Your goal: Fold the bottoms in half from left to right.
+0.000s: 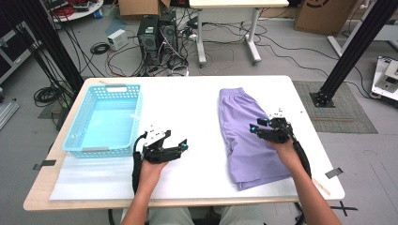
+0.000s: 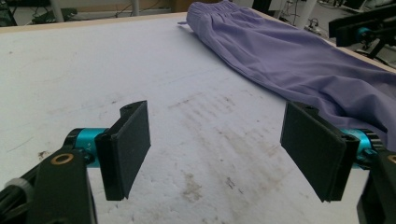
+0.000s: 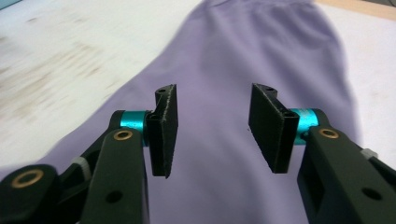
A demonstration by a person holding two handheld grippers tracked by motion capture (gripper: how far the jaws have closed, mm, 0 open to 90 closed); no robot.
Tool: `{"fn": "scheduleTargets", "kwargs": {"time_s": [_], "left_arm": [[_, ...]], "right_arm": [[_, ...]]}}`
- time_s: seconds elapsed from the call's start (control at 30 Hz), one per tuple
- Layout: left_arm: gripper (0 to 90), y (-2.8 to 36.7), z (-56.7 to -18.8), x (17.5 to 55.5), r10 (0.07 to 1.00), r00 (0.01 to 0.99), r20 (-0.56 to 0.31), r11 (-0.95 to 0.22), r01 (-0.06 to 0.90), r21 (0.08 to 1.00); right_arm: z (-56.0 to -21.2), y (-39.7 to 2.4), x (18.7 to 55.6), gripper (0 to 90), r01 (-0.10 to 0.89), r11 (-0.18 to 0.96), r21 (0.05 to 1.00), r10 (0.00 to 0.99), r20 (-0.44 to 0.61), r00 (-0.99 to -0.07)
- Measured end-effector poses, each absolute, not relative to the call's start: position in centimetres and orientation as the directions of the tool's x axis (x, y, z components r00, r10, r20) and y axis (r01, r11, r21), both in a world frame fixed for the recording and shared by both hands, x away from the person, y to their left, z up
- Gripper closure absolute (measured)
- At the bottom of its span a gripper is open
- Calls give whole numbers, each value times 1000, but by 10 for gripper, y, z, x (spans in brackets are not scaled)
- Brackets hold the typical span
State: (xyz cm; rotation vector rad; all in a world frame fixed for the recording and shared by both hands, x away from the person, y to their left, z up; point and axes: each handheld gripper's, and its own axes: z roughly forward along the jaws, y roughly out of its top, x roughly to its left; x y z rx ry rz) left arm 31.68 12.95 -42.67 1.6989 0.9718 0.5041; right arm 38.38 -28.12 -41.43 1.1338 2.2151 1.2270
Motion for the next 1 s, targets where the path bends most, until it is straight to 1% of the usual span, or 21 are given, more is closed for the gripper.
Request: {"fn": "scheduleTargets", "kwargs": {"time_s": [0.13,0.3,0.47,0.53,0.57,0.63,0.67,0.73,0.8,0.87,0.9,0.93,1.0], "left_arm": [[242,130,-424,307,809,574,-130,-99,349,932],[243,134,-420,295,818,563,-121,-100,346,933],[243,137,-421,280,824,553,-125,-93,349,932],[242,137,-423,275,823,552,-131,-88,352,932],[242,138,-423,272,822,553,-133,-85,352,932],[243,138,-424,268,821,555,-133,-87,351,932],[243,138,-424,267,820,557,-133,-89,353,931],[243,138,-424,265,820,556,-135,-89,356,930],[243,138,-424,264,820,556,-134,-91,357,930],[242,137,-424,265,821,555,-133,-90,356,930],[242,137,-424,266,821,555,-135,-90,359,929],[242,136,-425,267,820,558,-132,-94,358,929],[243,135,-425,268,819,558,-131,-96,360,928]], "right_arm": [[-412,-268,356,529,434,321,842,746,58,-663],[-412,-248,323,622,388,373,843,676,39,-736],[-419,-226,303,640,370,437,820,615,28,-788],[-423,-218,295,704,374,465,802,591,33,-806],[-424,-214,292,714,372,479,795,582,30,-813],[-426,-208,288,713,368,516,773,577,4,-817],[-428,-206,287,706,383,527,759,578,11,-816],[-433,-200,286,665,399,555,730,587,-3,-809],[-439,-196,286,671,408,585,701,589,-21,-808],[-443,-192,286,726,398,616,680,586,-57,-808],[-443,-191,285,761,399,612,682,589,-58,-806],[-443,-191,285,834,403,612,680,590,-54,-806],[-442,-191,287,900,394,616,682,579,-53,-814]]}}
